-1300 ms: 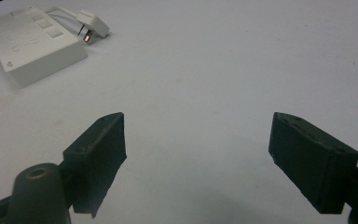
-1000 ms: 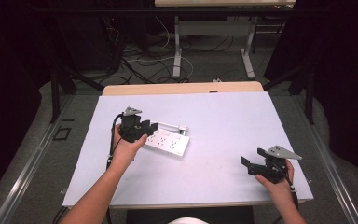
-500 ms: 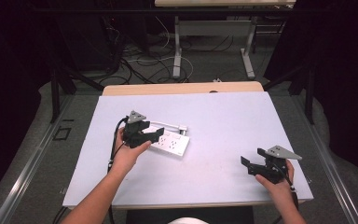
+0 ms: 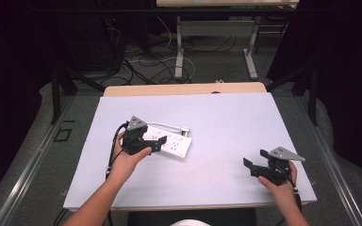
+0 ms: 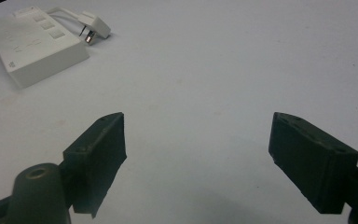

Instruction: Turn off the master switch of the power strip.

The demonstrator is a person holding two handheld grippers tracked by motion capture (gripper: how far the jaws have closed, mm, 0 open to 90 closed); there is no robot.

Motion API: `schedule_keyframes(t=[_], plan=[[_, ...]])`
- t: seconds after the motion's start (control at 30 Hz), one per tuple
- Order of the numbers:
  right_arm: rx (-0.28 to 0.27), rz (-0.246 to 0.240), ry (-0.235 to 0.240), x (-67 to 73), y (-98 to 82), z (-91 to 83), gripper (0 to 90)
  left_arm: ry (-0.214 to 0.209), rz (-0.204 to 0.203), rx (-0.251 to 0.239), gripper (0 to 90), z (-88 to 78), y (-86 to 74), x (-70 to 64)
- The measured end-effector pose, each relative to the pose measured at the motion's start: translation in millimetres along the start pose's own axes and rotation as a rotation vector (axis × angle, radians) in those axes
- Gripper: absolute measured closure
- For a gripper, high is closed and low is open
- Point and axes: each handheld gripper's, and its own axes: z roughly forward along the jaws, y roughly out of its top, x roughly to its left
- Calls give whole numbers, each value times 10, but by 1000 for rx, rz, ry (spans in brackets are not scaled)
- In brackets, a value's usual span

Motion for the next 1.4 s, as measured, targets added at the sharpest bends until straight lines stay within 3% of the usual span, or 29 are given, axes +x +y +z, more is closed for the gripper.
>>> schedule_keyframes(t=[0.03, 0.27, 0.77, 1.1, 1.4], plan=[[1, -2, 1, -1, 0, -2, 181, 0, -8, -3, 0, -15, -7, -5], [-6, -2, 5, 0, 0, 2, 180, 0, -21, -61, 3, -134, -42, -20], [-8, 5, 6, -2, 3, -5, 180, 19, -29, -61, 3, -385, -133, -2], [-9, 10, 6, 0, 6, -10, 180, 77, -58, -68, 2, -559, -252, 101], [-12, 11, 3, -6, 7, -15, 180, 98, -104, -66, 3, -645, -384, 202]])
